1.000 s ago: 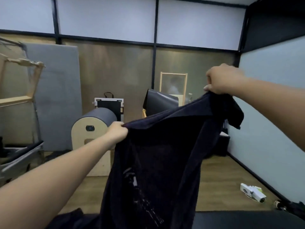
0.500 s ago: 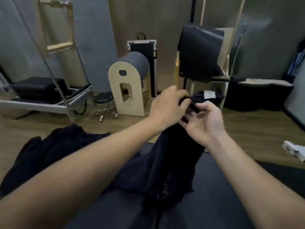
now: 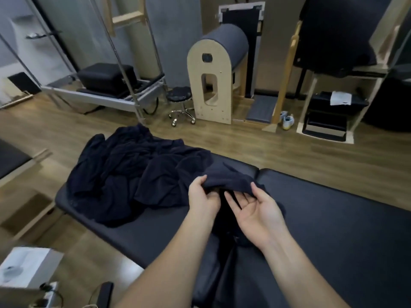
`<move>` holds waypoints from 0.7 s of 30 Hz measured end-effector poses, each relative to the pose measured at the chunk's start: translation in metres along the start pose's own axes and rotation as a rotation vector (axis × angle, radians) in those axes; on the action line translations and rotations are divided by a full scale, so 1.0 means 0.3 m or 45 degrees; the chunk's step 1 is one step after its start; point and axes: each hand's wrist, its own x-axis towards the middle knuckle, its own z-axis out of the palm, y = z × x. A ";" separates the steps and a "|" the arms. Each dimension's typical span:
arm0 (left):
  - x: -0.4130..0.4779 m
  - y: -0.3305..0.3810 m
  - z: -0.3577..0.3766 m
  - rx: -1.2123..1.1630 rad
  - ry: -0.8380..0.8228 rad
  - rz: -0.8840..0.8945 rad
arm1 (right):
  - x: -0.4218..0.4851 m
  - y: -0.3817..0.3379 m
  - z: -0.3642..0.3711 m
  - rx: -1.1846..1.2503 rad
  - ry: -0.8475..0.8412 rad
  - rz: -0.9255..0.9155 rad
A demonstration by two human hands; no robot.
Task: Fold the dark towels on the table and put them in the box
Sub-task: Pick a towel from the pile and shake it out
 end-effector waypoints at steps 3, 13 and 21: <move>0.075 -0.048 -0.023 0.076 0.159 -0.084 | -0.010 -0.019 -0.033 0.045 0.065 -0.038; 0.110 0.115 -0.031 0.103 0.466 -0.147 | -0.110 -0.475 -0.156 0.109 0.304 -0.681; -0.474 0.164 0.864 0.030 -1.021 -0.085 | -0.149 -0.562 -0.010 0.077 0.099 -0.977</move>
